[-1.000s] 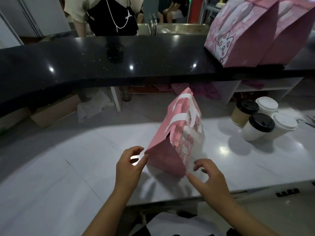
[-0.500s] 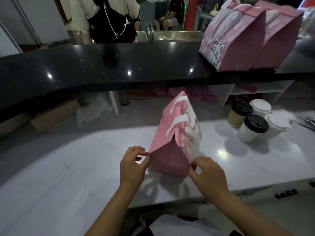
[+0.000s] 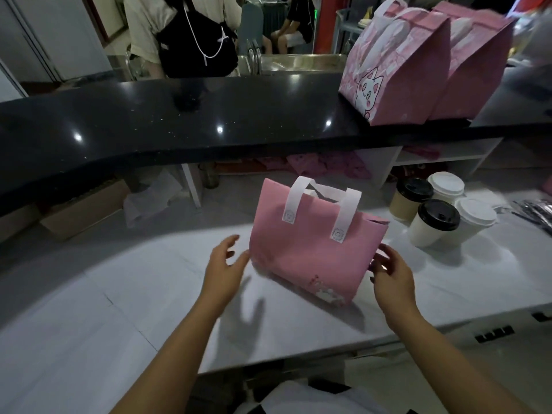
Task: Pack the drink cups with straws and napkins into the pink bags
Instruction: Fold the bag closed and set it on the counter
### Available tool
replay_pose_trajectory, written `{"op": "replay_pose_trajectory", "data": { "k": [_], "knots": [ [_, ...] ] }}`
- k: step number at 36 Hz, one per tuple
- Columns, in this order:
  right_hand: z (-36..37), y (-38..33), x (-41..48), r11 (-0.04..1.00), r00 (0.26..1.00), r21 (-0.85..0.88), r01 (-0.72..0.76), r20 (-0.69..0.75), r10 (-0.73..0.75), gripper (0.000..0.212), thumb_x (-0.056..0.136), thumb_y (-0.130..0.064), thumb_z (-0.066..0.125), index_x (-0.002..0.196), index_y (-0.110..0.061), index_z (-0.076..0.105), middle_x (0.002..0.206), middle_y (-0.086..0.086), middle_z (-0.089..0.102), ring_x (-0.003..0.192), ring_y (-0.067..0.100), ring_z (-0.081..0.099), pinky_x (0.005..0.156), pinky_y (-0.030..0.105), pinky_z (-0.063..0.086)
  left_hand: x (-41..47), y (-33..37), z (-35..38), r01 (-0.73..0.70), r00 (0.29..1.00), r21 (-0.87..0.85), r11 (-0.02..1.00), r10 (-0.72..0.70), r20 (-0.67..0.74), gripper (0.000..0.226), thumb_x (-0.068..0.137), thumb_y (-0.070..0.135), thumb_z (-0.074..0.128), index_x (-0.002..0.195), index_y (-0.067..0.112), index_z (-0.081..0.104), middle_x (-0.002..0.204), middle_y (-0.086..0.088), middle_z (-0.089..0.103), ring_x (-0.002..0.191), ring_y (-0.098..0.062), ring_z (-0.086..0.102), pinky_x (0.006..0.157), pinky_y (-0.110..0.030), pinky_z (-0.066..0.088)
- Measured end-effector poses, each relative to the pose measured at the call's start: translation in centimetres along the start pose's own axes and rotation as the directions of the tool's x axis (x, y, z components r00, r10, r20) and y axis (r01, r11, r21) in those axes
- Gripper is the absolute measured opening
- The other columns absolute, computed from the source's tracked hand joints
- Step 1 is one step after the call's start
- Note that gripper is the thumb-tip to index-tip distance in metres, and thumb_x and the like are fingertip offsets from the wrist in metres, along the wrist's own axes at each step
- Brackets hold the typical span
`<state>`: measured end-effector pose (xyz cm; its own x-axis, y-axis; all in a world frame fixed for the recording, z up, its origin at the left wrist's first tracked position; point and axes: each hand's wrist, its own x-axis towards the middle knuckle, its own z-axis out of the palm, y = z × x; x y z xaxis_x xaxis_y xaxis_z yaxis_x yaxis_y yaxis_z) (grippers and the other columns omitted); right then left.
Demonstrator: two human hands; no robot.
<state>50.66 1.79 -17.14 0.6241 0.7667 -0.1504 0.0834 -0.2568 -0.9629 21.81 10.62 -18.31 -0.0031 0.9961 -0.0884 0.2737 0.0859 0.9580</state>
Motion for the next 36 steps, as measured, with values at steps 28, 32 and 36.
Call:
{"op": "replay_pose_trajectory", "data": {
  "k": [28, 32, 36],
  "knots": [
    [-1.1, 2.5, -3.6, 0.996, 0.995, 0.072, 0.051, 0.086, -0.057, 0.019, 0.098, -0.012, 0.061, 0.086, -0.023, 0.07, 0.097, -0.01, 0.073, 0.1, 0.019, 0.068, 0.089, 0.043, 0.058, 2.1, 0.1, 0.8, 0.271, 0.962, -0.398, 0.877, -0.227, 0.153, 0.014, 0.098, 0.014, 0.065, 0.101, 0.001, 0.068, 0.117, -0.003, 0.066, 0.104, -0.018, 0.069, 0.086, -0.043, 0.061],
    [-1.7, 2.2, -3.3, 0.996, 0.987, 0.078, 0.036, 0.156, -0.048, 0.021, 0.097, -0.011, 0.061, 0.085, -0.023, 0.072, 0.11, -0.003, 0.069, 0.102, 0.021, 0.068, 0.089, 0.046, 0.059, 2.4, 0.3, 0.7, 0.272, 0.961, -0.403, 0.874, -0.224, 0.164, 0.009, 0.098, 0.011, 0.063, 0.091, 0.006, 0.067, 0.126, -0.01, 0.056, 0.119, -0.028, 0.06, 0.092, -0.054, 0.058],
    [-2.1, 1.7, -3.5, 0.998, 0.979, 0.024, 0.054, 0.197, -0.058, 0.009, 0.095, -0.014, 0.063, 0.09, -0.014, 0.072, 0.116, -0.002, 0.063, 0.107, 0.022, 0.065, 0.092, 0.048, 0.057, 2.7, 0.1, 0.5, 0.276, 0.958, -0.414, 0.867, -0.215, 0.189, 0.014, 0.098, 0.009, 0.062, 0.086, 0.008, 0.068, 0.11, -0.005, 0.061, 0.11, -0.025, 0.062, 0.091, -0.053, 0.058]
  ]
}}
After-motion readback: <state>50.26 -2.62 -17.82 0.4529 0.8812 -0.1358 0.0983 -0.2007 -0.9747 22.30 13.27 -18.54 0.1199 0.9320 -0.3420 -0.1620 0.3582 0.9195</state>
